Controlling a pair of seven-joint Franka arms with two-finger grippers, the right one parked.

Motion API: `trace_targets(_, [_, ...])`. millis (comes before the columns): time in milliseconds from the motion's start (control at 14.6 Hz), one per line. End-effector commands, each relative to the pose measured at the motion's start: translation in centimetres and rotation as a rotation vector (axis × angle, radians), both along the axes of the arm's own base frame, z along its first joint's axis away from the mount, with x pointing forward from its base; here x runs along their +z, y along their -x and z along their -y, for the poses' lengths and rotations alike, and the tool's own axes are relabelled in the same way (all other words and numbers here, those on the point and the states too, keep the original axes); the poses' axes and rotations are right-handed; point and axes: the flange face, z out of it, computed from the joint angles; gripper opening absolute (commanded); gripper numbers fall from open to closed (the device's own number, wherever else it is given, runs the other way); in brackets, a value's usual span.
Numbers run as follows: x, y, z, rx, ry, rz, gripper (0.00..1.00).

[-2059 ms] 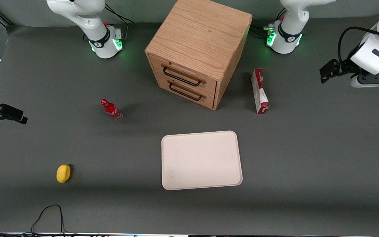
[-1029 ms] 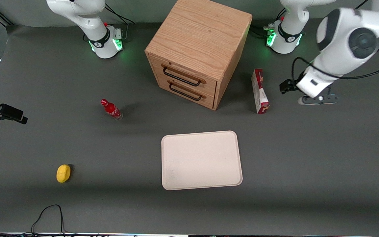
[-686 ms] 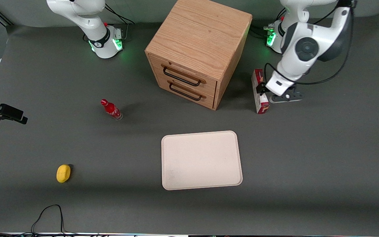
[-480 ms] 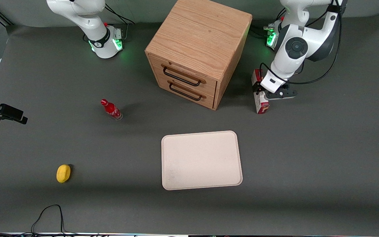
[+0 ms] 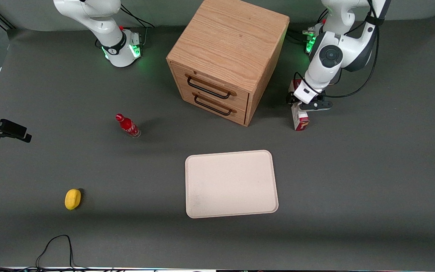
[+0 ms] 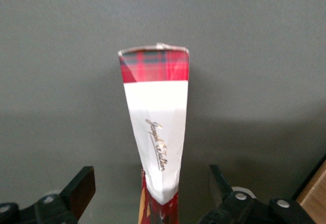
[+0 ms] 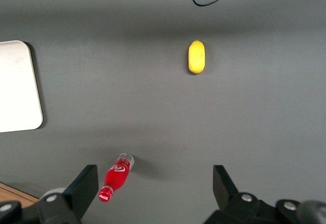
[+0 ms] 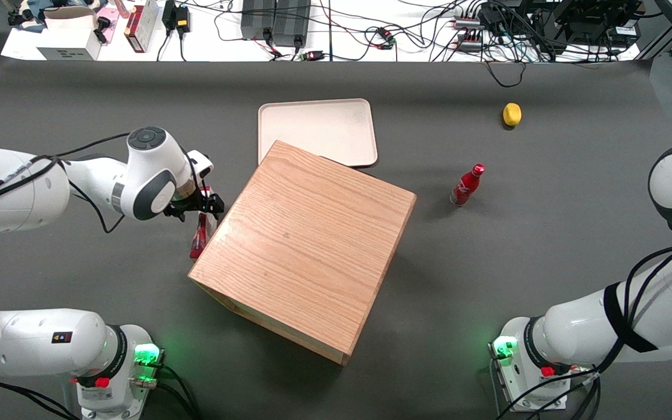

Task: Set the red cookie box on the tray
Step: 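Close the left gripper on the cookie box top and lift it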

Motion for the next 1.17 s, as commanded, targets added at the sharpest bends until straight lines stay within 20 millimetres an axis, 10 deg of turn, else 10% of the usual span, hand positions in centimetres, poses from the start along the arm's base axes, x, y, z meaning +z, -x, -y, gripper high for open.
trace_targets(0, [-0.4,1.3,0.9,0.003,-0.003,0.002,0.53])
trace_targets(137, [-0.7,1.6,0.9,-0.002,-0.01,-0.02,0.0])
trace_targets(618, [1.4,-0.4,2.2,-0.008,-0.015,-0.051,0.0])
trace_targets(1098, [18.5,-13.0,2.3,-0.018,0.051,-0.059,0.0])
